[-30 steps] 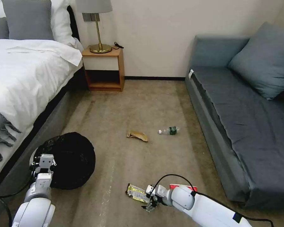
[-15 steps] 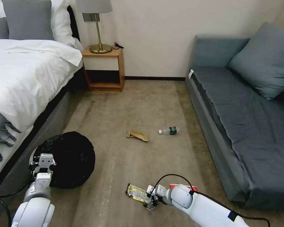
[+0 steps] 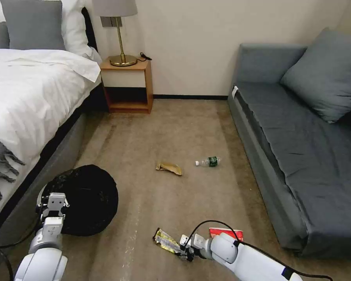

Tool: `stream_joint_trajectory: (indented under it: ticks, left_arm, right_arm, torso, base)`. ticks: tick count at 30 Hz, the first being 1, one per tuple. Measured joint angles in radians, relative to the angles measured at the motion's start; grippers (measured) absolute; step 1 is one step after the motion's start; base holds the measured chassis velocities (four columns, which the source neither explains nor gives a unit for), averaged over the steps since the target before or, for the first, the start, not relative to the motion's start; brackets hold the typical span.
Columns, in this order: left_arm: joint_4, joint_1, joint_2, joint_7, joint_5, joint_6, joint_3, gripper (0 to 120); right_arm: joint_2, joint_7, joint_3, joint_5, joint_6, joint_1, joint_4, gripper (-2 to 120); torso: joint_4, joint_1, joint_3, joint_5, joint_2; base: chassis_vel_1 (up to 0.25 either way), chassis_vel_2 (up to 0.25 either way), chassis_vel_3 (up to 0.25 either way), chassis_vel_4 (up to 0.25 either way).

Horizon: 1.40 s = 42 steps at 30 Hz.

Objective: Pick up the trash bin, then pick up the garbage on the floor and place it into the trash bin.

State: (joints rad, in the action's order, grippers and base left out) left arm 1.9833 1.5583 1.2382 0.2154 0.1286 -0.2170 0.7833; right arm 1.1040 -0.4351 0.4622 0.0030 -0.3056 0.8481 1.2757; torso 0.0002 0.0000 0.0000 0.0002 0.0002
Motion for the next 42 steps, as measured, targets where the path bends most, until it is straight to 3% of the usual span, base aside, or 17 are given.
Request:
stream_joint_trajectory:
  ticks: [6, 29, 42]
  left_arm:
    - [0.0, 0.0, -0.002, 0.0, 0.0, 0.003, 0.001, 3]
    - [0.011, 0.01, -0.006, -0.022, -0.002, 0.032, -0.003, 3]
    - [0.027, 0.012, 0.0, -0.037, 0.013, 0.051, -0.017, 3]
  right_arm:
    - [0.008, 0.0, -0.014, -0.009, 0.008, 0.006, -0.004, 0]
    - [0.022, -0.008, -0.132, 0.004, 0.055, -0.025, 0.113, 0]
    - [0.076, 0.036, -0.265, 0.155, 0.052, -0.071, 0.251, 0]
  torso:
    - [0.0001, 0.0, 0.0, -0.0001, 0.0]
    - [-0.0002, 0.0, 0.0, -0.0004, 0.0]
    - [-0.0002, 0.0, 0.0, -0.0003, 0.0]
  base:
    - [0.0, 0.0, 0.0, 0.0]
    - [0.0, 0.0, 0.0, 0.0]
    - [0.0, 0.0, 0.0, 0.0]
